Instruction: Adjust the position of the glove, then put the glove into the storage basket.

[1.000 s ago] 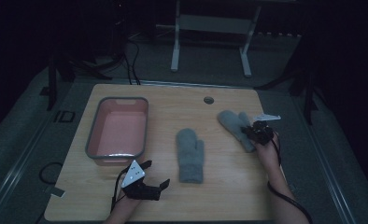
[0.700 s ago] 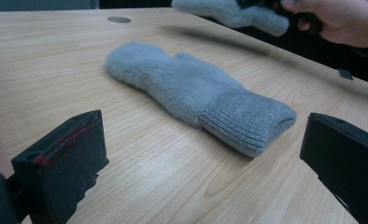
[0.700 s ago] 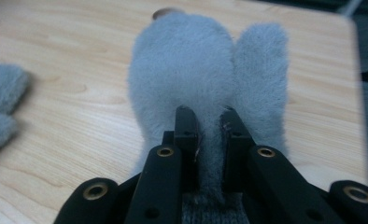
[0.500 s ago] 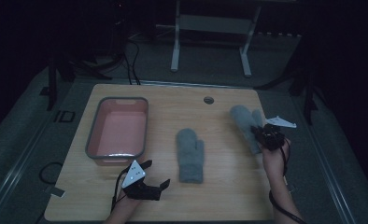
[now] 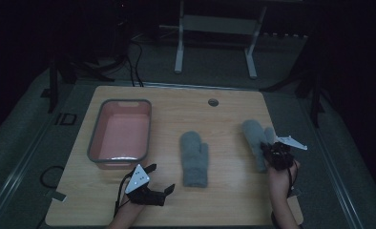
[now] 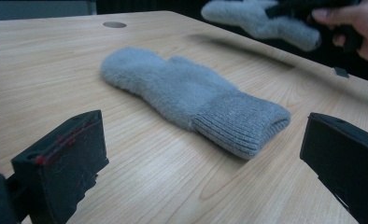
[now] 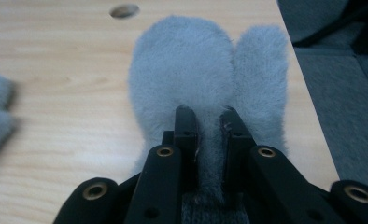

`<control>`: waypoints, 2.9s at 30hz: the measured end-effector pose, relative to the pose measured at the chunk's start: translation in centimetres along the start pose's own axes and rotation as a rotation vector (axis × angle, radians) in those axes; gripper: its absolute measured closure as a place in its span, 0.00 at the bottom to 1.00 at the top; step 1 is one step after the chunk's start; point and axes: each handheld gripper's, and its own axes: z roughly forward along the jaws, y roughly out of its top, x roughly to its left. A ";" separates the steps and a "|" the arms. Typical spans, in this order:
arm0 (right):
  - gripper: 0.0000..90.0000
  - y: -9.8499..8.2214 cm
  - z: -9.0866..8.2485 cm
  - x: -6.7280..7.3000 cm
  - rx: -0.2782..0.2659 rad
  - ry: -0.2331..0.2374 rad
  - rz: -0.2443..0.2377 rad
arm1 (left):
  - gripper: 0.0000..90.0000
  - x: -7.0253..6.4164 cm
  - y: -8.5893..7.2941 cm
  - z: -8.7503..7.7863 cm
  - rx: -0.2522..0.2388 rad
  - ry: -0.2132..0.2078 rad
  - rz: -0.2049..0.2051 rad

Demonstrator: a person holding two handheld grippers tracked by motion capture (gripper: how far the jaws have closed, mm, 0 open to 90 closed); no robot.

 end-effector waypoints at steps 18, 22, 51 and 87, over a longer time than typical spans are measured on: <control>0.73 -3.6 2.3 0.6 0.094 -0.025 -0.017 | 0.01 0.0 0.1 -0.1 -0.003 -0.003 0.004; 0.57 -3.4 2.0 0.1 0.093 0.025 -0.025 | 0.01 0.0 0.1 -0.1 -0.001 -0.002 0.003; 0.47 -5.6 -4.1 -2.1 0.052 0.160 -0.095 | 0.01 0.0 0.0 0.2 0.006 -0.001 0.001; 0.90 -3.0 1.3 1.7 0.087 0.000 -0.129 | 0.01 0.0 0.1 0.1 -0.001 -0.005 -0.003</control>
